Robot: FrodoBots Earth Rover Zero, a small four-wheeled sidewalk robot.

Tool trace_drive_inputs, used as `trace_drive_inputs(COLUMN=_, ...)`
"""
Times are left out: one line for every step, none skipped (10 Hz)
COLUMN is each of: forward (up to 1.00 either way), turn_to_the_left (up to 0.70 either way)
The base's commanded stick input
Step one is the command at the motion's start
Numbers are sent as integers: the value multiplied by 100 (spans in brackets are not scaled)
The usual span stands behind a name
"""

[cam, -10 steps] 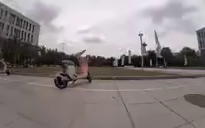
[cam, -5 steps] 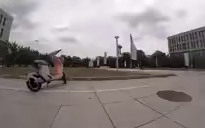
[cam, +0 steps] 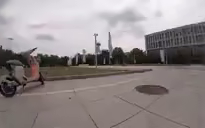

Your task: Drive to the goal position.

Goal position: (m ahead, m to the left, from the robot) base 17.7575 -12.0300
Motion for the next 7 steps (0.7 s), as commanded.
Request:
trace_drive_inputs(forward=0, turn_to_the_left=-60)
trace_drive_inputs(forward=0, turn_to_the_left=-60)
trace_drive_inputs(forward=0, turn_to_the_left=-60)
trace_drive_inputs(forward=0, turn_to_the_left=-60)
trace_drive_inputs(forward=0, turn_to_the_left=-60)
trace_drive_inputs(forward=0, turn_to_the_left=-60)
trace_drive_inputs(forward=0, turn_to_the_left=-60)
